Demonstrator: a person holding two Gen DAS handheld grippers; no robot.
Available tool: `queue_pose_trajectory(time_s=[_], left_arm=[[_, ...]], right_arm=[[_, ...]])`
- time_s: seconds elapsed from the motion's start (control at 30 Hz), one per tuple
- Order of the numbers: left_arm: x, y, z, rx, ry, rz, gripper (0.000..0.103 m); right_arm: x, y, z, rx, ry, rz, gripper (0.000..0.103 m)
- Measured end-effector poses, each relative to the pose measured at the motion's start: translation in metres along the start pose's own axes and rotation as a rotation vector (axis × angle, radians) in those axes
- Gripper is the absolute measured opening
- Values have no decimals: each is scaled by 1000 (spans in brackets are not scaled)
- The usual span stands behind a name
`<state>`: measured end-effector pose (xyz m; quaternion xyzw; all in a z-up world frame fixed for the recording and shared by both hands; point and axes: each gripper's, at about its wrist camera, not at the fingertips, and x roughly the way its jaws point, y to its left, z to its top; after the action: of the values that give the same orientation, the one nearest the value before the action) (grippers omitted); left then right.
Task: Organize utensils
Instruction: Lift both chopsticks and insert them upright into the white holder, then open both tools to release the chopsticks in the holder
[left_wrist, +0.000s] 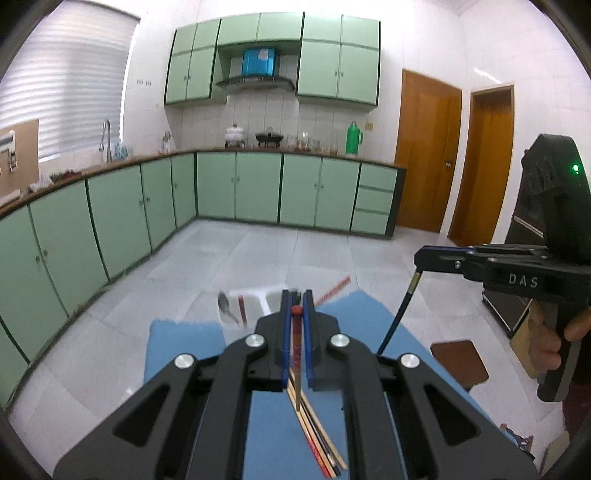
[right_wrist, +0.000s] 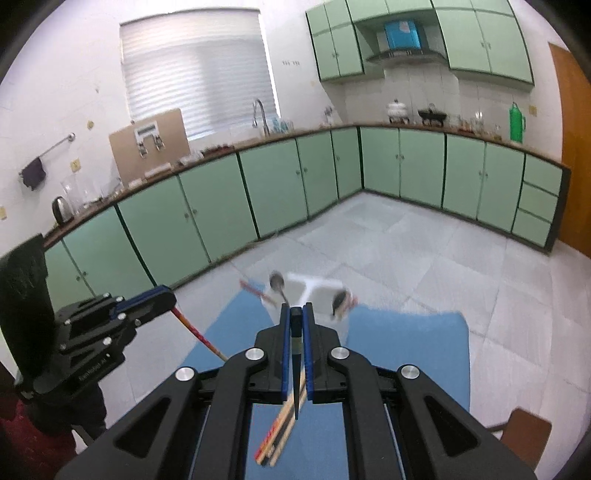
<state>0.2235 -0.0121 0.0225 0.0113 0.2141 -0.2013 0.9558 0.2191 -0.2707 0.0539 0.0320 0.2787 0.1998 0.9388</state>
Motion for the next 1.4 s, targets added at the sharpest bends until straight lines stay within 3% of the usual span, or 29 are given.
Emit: queue_pose_trajectory(time_s=[0.3, 0.63, 0.77, 1.0, 1.07, 1.17, 1.4], left_arm=[[9, -5, 69, 60, -157, 51, 5], [71, 3, 84, 61, -218, 121, 5], [105, 16, 76, 30, -198, 143, 5], [151, 43, 51, -41, -49, 135, 10], [151, 49, 43, -46, -34, 138, 23], [146, 53, 36, -47, -25, 137, 30], [114, 52, 23, -36, -22, 145, 58]], right_arm=[[7, 3, 72, -31, -171, -64, 6], [70, -22, 90, 11, -203, -96, 6], [104, -36, 79, 36, -163, -109, 6], [140, -48, 53, 60, -57, -90, 7], [142, -52, 46, 71, -47, -88, 12], [136, -56, 41, 83, -54, -94, 25], [95, -62, 26, 105, -117, -151, 64]])
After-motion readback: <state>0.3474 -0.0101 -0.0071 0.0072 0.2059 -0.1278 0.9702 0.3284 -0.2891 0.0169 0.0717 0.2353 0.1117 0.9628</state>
